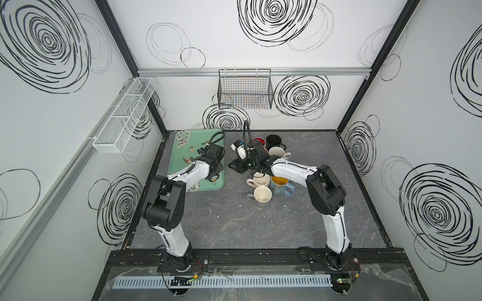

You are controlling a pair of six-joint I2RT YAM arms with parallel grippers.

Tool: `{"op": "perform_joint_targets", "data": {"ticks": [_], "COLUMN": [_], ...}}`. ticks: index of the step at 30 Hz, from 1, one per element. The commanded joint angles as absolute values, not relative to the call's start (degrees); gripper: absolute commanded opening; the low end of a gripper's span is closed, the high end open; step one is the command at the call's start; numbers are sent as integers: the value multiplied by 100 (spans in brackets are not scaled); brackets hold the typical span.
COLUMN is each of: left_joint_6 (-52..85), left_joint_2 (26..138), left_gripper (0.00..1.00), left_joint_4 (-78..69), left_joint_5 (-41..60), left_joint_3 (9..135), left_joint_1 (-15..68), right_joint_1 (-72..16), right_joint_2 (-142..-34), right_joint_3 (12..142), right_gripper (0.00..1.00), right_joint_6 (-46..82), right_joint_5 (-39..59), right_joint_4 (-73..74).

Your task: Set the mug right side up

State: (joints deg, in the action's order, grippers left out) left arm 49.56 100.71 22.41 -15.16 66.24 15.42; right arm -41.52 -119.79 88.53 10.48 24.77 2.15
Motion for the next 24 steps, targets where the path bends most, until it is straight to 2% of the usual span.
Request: {"op": "perform_joint_targets", "data": {"ticks": [1, 10, 19, 24], "left_joint_6": [4980, 4852, 5074, 5380], "left_joint_2": [9905, 8898, 7571, 6955], "left_gripper": [1, 0, 0, 0], "left_joint_4": [2186, 1500, -327, -1950], "left_joint_5": [-1661, -1248, 79, 786], "left_joint_3": [6654, 6146, 4765, 4079], "left_joint_1": [1459, 1195, 602, 440], "right_joint_1": [-4089, -3872, -3787, -3780], "right_joint_2": [-11546, -11288, -11206, -11069], "right_joint_3": [8808, 8555, 8491, 8287], "right_gripper": [33, 34, 34, 34], "right_joint_6": [1123, 2023, 2860, 3562], "right_joint_5": [2573, 3069, 3524, 3848], "right_joint_4": [259, 648, 1211, 1898]}}
